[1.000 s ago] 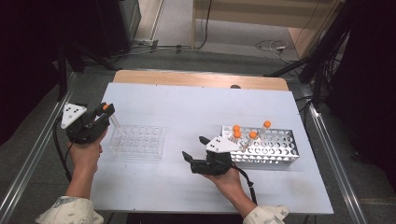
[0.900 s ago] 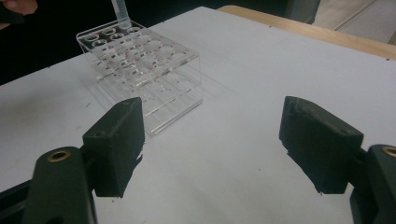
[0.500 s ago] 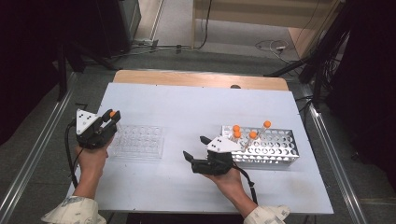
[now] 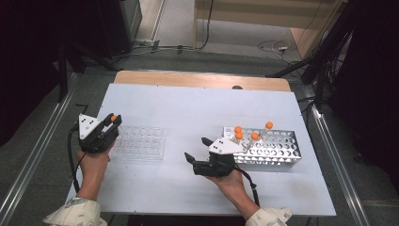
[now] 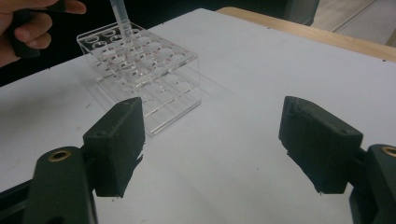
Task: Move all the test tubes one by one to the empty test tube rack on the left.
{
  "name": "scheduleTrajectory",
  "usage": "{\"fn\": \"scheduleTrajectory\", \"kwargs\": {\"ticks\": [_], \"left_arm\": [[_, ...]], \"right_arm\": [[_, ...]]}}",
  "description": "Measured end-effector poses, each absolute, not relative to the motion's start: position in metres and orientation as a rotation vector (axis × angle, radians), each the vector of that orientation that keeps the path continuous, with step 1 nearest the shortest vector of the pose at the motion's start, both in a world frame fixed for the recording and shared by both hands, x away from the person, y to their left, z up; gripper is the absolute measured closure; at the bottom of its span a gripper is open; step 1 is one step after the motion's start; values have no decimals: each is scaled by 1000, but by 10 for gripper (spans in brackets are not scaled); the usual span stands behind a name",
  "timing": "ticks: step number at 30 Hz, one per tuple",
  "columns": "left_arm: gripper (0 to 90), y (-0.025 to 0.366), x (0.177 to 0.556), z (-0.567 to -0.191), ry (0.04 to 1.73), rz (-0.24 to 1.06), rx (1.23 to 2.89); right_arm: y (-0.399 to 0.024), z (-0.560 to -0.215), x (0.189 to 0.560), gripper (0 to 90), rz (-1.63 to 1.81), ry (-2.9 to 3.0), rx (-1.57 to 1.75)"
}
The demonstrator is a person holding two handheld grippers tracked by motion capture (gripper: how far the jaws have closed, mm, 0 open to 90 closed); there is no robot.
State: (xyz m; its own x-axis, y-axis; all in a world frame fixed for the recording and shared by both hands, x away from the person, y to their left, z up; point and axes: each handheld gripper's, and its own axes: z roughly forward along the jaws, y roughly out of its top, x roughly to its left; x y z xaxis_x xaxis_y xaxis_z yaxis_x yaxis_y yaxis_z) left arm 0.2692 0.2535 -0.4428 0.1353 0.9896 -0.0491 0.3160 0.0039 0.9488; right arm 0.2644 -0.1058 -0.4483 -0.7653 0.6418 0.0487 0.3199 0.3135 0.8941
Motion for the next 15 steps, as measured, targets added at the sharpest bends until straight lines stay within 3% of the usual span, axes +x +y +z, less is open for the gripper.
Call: {"fn": "scheduleTrajectory", "kwargs": {"ticks": [15], "left_arm": [[655,252,270,-447,1347,897,1511]], "right_arm": [[-106,-449,264,212,1432,2270,865]]}}
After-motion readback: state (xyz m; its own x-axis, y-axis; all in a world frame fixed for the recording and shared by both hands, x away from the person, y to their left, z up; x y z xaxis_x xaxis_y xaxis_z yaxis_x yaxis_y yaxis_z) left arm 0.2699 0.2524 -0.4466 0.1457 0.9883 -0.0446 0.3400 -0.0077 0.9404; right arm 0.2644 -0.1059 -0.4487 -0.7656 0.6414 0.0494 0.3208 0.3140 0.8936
